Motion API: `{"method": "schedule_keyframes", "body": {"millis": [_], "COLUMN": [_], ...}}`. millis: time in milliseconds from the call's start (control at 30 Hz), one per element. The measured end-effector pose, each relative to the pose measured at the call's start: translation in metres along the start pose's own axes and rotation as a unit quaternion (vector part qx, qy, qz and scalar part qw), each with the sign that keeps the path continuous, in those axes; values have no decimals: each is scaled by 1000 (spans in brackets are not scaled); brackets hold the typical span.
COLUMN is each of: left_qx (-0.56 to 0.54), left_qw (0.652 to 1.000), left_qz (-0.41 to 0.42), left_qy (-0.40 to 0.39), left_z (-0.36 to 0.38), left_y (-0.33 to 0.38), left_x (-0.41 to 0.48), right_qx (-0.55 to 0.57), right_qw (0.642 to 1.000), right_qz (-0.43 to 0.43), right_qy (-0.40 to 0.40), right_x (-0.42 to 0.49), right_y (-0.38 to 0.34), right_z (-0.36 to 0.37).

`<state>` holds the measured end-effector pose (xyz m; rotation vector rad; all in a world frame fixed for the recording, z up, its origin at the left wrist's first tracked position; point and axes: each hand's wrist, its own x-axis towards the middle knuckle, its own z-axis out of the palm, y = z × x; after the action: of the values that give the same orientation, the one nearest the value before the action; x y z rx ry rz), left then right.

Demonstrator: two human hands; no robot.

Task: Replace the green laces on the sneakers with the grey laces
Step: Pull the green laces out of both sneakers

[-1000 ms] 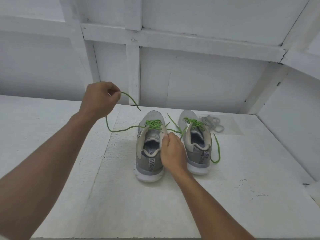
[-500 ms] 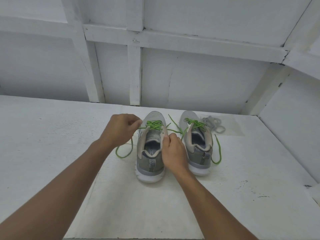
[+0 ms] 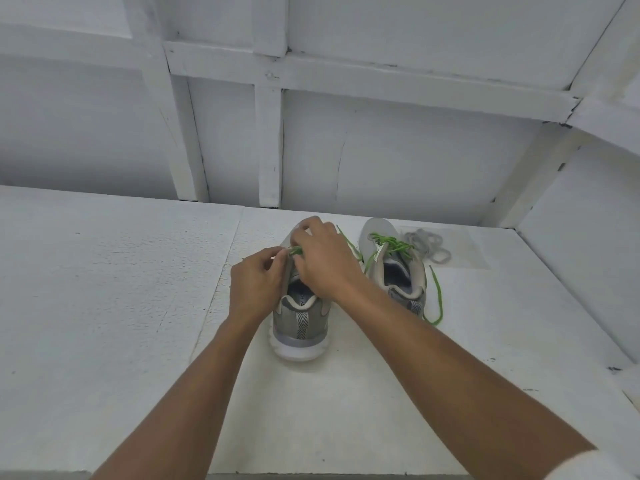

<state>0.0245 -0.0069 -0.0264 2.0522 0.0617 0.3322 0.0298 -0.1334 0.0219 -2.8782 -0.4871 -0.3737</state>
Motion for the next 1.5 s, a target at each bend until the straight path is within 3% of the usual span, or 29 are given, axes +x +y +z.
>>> {"method": "schedule_keyframes", "body": {"millis": [267, 367, 467, 600, 733, 867, 1000, 1100, 1233, 1333, 1500], "left_qx": [-40, -67, -76, -84, -77, -75, -82, -85, -90, -89, -93], "left_qw": [997, 995, 995, 993, 995, 995, 993, 993, 993, 993, 992], "left_qz": [-55, -63, -67, -73, -63, -66, -76, -72, -72, -69, -78], "left_qy": [22, 25, 27, 30, 25, 25, 30, 35, 36, 34, 37], "left_z": [8, 8, 8, 8, 7, 8, 10, 10, 10, 9, 9], "left_y": [-9, -7, -7, -7, -6, -8, -8, -5, -4, -5, -5], "left_x": [0, -1, -2, -3, -3, -3, -2, -5, -5, -6, -4], "right_qx": [-93, -106, -86, 16, -63, -42, -50, -58, 13, -23, -46], "right_qw": [994, 993, 986, 997, 993, 997, 993, 989, 998, 996, 998], "right_qz": [-24, 60, 144, 56, -19, -9, 93, 135, 56, 3, 4], "right_qy": [-50, -5, -16, -50, -102, -59, 48, 34, -27, -85, -30], "right_x": [24, 29, 30, 26, 25, 25, 30, 32, 28, 23, 23], "right_y": [8, 25, 39, 21, 9, 17, 47, 54, 28, 13, 16], "right_z": [-3, -20, -27, -16, 1, -7, -35, -38, -19, -2, -7]}}
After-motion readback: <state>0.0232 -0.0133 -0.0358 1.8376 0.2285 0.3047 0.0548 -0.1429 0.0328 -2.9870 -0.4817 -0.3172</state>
